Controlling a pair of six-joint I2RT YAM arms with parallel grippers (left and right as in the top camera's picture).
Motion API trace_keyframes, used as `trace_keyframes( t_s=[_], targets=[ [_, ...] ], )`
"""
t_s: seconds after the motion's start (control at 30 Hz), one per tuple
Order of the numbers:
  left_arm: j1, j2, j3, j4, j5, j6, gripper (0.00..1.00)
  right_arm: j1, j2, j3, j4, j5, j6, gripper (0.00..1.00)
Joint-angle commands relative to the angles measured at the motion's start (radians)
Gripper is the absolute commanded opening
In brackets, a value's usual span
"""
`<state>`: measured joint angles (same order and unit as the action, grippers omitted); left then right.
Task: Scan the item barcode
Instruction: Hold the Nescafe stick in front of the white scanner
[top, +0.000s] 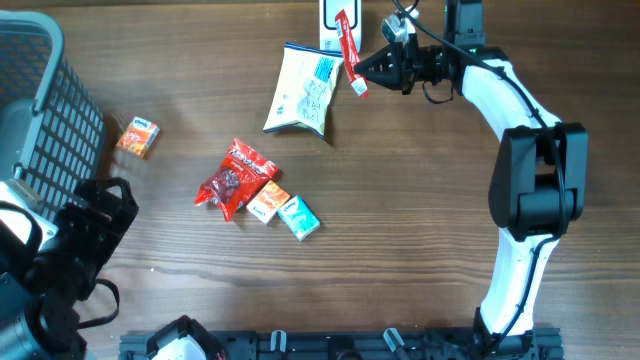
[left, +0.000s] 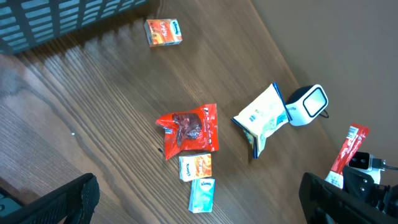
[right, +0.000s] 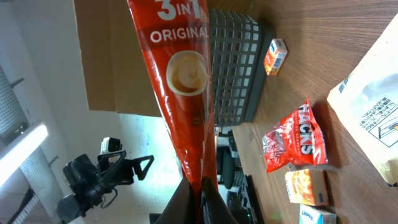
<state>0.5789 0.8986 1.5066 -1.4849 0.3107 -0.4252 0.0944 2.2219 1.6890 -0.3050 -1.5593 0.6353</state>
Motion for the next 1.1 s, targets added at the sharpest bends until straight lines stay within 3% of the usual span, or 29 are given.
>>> trace_keyframes(
  t_s=[0.0,1.07],
  targets=[
    [0.007,0.000,0.006,0.003,-0.006,-0.009,1.00,-0.006,0.014,-0.003,0.006,-0.063,0.013,0.04],
    [0.007,0.000,0.006,0.003,-0.006,-0.009,1.00,-0.006,0.014,-0.003,0.017,-0.063,0.016,0.04]
  ],
)
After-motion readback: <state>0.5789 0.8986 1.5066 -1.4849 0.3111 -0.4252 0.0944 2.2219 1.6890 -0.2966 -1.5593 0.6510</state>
